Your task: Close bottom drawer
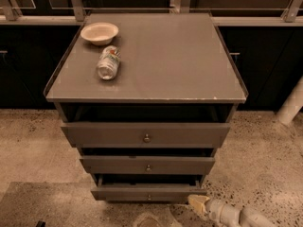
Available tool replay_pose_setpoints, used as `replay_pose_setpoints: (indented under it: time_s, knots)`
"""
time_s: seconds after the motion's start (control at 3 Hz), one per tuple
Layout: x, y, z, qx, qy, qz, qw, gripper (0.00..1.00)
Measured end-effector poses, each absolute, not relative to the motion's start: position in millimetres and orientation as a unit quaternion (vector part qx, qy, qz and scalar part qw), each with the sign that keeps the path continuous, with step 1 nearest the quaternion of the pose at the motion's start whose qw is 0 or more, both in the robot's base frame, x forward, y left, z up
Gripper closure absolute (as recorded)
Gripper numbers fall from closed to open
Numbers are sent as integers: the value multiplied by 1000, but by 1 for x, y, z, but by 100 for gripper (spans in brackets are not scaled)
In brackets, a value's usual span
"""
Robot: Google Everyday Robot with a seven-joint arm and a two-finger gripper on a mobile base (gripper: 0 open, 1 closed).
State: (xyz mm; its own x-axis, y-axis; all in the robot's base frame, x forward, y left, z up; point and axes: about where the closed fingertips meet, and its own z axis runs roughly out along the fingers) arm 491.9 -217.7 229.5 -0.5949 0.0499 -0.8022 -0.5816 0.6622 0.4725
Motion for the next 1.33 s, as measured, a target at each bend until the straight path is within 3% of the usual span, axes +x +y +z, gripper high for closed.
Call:
replay_pose_setpoints:
  time_s: [1.33]
  knots:
    - [528,-207,205,-166,803,377,431,100]
